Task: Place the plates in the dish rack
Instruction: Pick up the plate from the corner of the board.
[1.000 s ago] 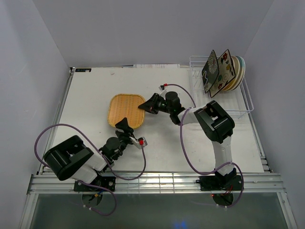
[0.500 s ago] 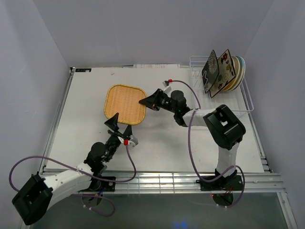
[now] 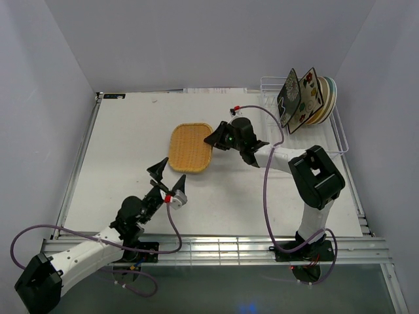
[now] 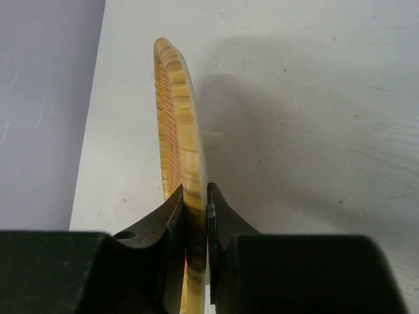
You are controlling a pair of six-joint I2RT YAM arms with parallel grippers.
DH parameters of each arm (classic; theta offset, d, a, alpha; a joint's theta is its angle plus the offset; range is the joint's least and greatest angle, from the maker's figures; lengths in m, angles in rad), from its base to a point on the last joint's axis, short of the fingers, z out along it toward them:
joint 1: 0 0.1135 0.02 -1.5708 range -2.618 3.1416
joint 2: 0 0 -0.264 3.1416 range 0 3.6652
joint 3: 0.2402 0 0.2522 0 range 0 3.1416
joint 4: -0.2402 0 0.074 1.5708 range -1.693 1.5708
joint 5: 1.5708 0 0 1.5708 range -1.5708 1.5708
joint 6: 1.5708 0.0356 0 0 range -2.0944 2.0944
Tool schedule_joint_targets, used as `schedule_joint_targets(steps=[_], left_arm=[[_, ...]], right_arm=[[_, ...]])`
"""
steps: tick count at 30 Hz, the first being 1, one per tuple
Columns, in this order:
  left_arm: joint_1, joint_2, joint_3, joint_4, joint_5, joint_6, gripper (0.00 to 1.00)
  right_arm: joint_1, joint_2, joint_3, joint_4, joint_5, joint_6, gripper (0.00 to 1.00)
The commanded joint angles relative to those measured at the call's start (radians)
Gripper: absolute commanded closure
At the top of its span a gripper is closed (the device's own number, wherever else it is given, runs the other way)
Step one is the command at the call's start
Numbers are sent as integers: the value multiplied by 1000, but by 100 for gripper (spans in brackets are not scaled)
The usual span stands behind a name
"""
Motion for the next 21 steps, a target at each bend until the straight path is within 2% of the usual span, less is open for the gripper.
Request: schedule_joint_targets(steps=[1,5,7,12,16,21], left_arm=[[-3,34,-83,-17,24,-19,2],[-1,48,-82,-15,24,-17,2],[-3,46,-82,-15,25,-17,2],[-3,59,-80,-15,28,-17,2],[-3,69,-77,-15,25,-16,2],[-3,56,-82,-17,28,-14,2]], right_arm=[[-10,-105,151,-41,90,-78,92],[-13,-122,288,-253,216,-201,92],[-17,-134,348,-305,276,-233,92],[-22,-197,417,-417,391,-350,92],[-22,-258,466,-480,561,-440,92],[-20,-337,451,-513,768,-531,92]])
